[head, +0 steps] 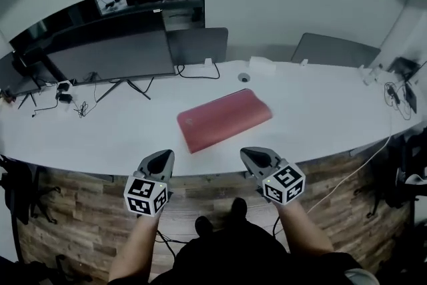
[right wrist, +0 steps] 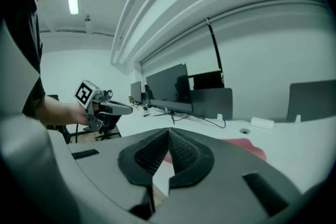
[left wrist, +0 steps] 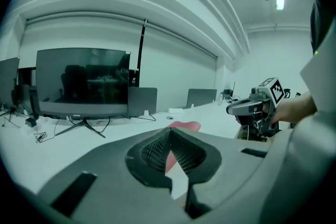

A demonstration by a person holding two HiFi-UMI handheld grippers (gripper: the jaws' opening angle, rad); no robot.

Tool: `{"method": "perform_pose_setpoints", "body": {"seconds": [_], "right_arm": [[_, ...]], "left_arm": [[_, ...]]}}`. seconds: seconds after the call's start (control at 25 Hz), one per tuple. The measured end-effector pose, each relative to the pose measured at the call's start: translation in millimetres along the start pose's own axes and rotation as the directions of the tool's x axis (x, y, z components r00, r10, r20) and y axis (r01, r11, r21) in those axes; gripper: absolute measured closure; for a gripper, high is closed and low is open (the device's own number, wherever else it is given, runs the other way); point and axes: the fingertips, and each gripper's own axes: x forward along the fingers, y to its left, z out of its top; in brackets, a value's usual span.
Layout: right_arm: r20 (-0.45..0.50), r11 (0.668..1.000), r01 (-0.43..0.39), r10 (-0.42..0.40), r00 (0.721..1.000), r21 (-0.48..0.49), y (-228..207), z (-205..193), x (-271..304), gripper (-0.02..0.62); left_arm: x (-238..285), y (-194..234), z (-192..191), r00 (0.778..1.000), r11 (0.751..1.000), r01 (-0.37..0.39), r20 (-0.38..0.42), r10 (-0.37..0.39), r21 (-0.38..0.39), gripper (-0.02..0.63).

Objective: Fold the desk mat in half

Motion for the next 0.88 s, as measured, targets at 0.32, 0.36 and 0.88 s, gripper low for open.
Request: {"method": "perform_pose_setpoints", "body": {"seconds": [0.32, 0.36, 0.88], "right_arm": [[0.140, 0.982, 0.163, -0.148, 0.979, -0.100, 30.2, 86.8, -40.1, 0.594], [0.154, 0.978, 0.176, -0.159, 0.975, -0.109, 28.6, 94.7, -44.6, 0.594], [0.268, 0.971, 0.203, -0.164, 0.949, -0.124, 13.5, 115.7, -92.2, 0.594]], "left_arm": [[-65.0, 31.0, 35.6, 0.992, 1.000, 0.021, 0.123, -0.019, -0.017, 0.600], [-70.2, 33.6, 39.1, 0.992, 1.000, 0.023, 0.123, -0.022, -0.009, 0.600], [-77.0, -3.4, 74.2, 0.984, 0.999, -0.017, 0.176, 0.022, -0.033, 0.600]]}}
